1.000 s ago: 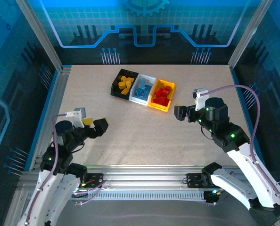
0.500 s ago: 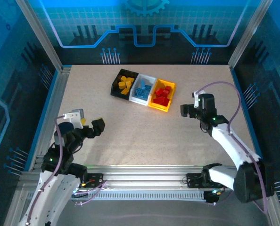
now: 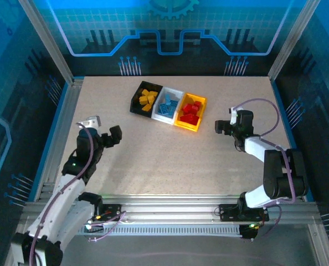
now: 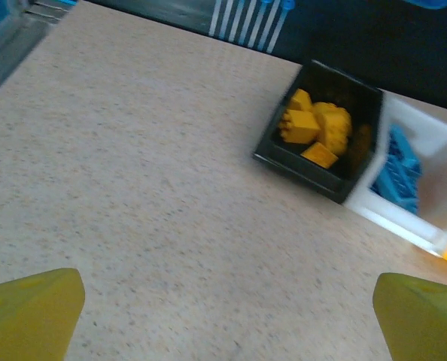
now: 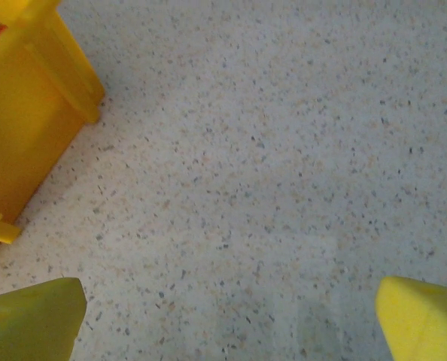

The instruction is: Sort the legos into containers by color

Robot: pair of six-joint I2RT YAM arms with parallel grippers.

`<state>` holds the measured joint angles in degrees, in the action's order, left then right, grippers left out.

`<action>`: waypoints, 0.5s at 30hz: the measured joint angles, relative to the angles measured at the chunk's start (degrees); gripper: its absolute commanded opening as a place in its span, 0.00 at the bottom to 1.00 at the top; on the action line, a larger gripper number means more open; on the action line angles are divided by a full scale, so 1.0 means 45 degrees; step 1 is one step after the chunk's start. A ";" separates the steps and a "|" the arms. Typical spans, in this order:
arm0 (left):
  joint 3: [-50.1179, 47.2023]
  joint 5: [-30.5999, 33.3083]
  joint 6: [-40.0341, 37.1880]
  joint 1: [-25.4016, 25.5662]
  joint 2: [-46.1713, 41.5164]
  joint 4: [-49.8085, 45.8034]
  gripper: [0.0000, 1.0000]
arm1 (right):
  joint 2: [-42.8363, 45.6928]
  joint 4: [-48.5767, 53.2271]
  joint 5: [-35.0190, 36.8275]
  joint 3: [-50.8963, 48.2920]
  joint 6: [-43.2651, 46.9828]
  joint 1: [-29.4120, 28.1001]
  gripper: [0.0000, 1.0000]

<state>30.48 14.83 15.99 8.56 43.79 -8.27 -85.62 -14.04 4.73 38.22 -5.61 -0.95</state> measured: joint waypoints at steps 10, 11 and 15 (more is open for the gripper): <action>-0.0738 0.1059 -0.1350 -0.0884 0.4274 0.4352 0.99 | 0.0000 -0.0612 -0.0413 -0.0005 0.0267 -0.0029 1.00; -0.0738 0.1083 -0.1404 -0.0937 0.4653 0.4726 0.99 | 0.0000 -0.0631 -0.0471 -0.0005 0.0277 -0.0029 1.00; -0.0733 0.1035 -0.1739 -0.1001 0.6193 0.6188 0.99 | 0.0000 -0.0714 -0.0607 -0.0019 0.0335 -0.0029 1.00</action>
<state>27.18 19.49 8.16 4.05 71.66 19.57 -85.62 -17.26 2.00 38.13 -4.10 -1.08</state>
